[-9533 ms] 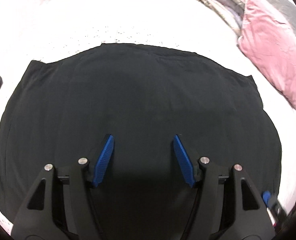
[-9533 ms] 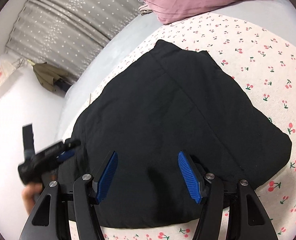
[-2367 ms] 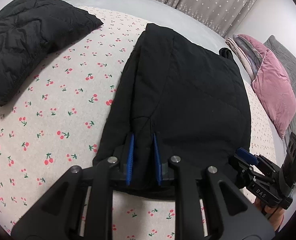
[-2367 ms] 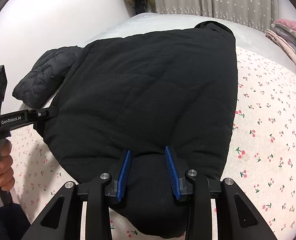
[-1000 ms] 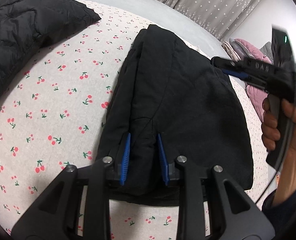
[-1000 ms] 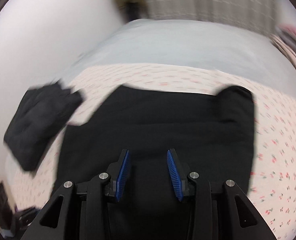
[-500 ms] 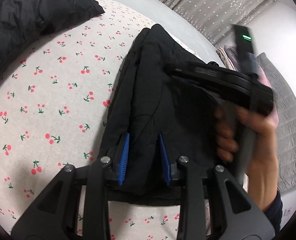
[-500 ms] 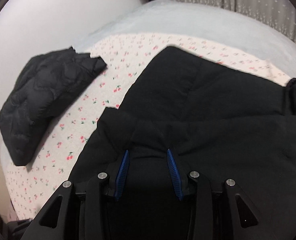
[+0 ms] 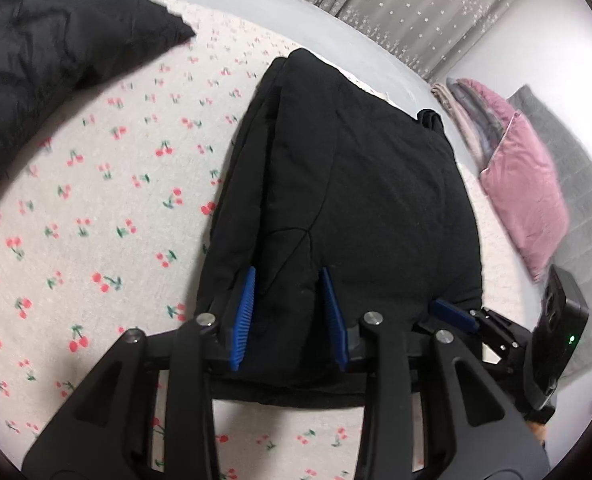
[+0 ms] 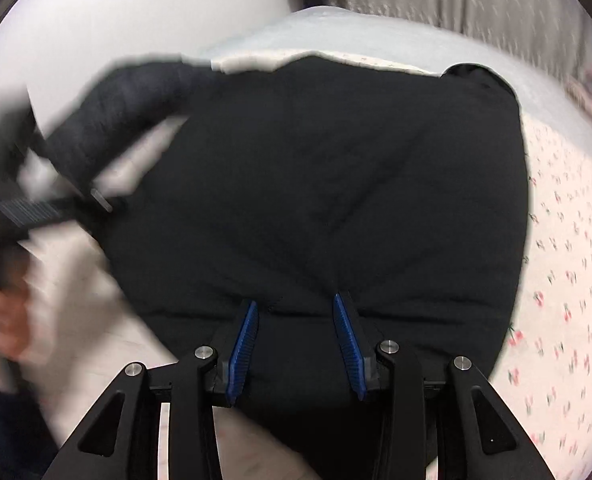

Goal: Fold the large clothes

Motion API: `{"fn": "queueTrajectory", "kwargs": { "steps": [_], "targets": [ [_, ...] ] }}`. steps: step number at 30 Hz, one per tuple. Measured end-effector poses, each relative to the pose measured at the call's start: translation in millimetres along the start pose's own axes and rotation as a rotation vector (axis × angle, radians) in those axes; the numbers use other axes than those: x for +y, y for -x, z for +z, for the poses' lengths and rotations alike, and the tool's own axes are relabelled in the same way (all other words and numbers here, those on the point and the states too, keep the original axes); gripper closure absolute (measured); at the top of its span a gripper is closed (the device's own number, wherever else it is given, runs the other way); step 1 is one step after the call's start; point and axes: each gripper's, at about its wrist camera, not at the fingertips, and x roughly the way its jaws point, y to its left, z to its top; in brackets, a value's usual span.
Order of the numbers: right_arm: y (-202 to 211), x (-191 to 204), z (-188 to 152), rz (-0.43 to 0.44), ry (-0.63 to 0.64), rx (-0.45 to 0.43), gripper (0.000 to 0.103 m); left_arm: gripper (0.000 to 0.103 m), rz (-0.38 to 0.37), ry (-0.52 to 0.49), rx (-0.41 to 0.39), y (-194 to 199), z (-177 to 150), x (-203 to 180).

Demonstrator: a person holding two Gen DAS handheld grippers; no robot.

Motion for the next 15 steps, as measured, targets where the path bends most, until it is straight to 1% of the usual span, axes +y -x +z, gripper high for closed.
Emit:
{"fn": "queueTrajectory", "kwargs": {
  "steps": [1, 2, 3, 4, 7, 8, 9, 10, 12, 13, 15],
  "targets": [
    [-2.6, 2.9, 2.9, -0.017, -0.011, -0.004, 0.063, 0.065, 0.015, -0.017, -0.006, 0.3, 0.2, -2.3],
    [-1.5, 4.6, 7.7, -0.033, -0.043, 0.007, 0.063, 0.065, 0.014, -0.020, -0.008, 2.2, 0.6, -3.1],
    [-1.1, 7.0, 9.6, -0.047, -0.048, 0.015, 0.063, 0.063, 0.002, -0.016, -0.009, 4.9, 1.8, -2.5],
    [-0.6, 9.0, 9.2, -0.056, -0.040, 0.015, 0.063, 0.057, -0.020, -0.007, -0.009, 9.8, 2.9, 0.3],
    [10.3, 7.9, 1.3, -0.045, -0.041, 0.002, 0.063, 0.053, -0.061, 0.042, -0.028, 28.9, 3.1, 12.0],
    [11.3, 7.3, -0.7, -0.039, -0.041, -0.004, 0.063, 0.050, -0.060, 0.045, -0.040, 35.0, 2.3, 14.4],
    [11.5, 7.4, -1.8, -0.038, -0.041, -0.012, 0.063, 0.041, -0.044, 0.038, -0.056, 40.3, 1.1, 16.3],
    [8.8, 8.6, -1.4, -0.038, -0.044, -0.019, 0.063, 0.036, -0.029, 0.027, -0.072, 44.7, -0.2, 18.8],
    [6.1, 8.5, -2.9, -0.045, -0.057, -0.030, 0.063, 0.036, -0.033, 0.032, -0.073, 46.4, -1.8, 24.0],
    [6.0, 9.1, -3.8, -0.051, -0.061, -0.037, 0.063, 0.036, -0.058, 0.054, -0.055, 44.4, -2.8, 28.4],
    [5.8, 11.3, -5.1, -0.058, -0.064, -0.049, 0.063, 0.036, -0.083, 0.083, -0.024, 37.7, -4.7, 31.7]
  ]
}}
